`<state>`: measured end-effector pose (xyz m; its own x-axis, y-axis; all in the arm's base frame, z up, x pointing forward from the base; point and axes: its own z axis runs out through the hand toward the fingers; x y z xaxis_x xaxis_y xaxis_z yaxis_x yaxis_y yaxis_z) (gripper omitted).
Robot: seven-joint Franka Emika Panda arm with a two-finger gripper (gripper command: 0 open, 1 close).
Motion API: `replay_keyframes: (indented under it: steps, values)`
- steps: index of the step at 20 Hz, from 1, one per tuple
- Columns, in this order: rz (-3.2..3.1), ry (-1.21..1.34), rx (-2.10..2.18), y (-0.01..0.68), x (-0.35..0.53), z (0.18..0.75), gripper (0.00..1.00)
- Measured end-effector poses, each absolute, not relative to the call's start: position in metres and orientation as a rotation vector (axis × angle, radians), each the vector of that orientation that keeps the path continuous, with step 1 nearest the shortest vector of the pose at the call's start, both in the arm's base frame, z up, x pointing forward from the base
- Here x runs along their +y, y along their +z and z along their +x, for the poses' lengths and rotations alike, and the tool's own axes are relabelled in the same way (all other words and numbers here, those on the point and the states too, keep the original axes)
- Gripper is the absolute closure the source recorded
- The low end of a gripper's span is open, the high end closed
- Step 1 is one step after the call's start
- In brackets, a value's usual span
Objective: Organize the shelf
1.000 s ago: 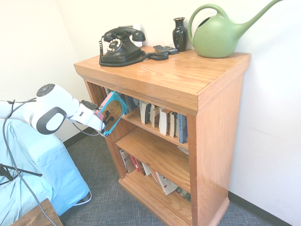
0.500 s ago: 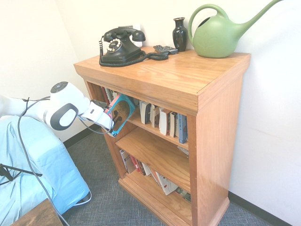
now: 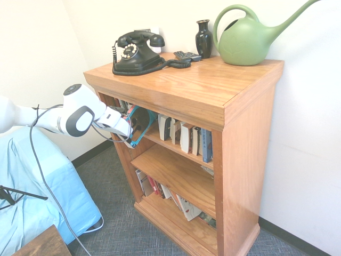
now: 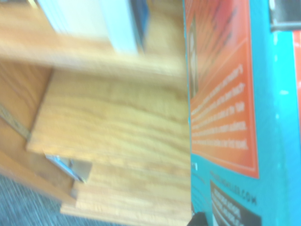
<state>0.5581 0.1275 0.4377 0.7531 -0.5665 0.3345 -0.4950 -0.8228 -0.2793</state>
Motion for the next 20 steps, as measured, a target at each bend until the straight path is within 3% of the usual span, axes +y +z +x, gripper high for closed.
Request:
replay_keyframes:
  steps: [20]
  values:
    - [-2.760, -0.791, 0.824, 0.417, 0.150, 0.603, 1.00]
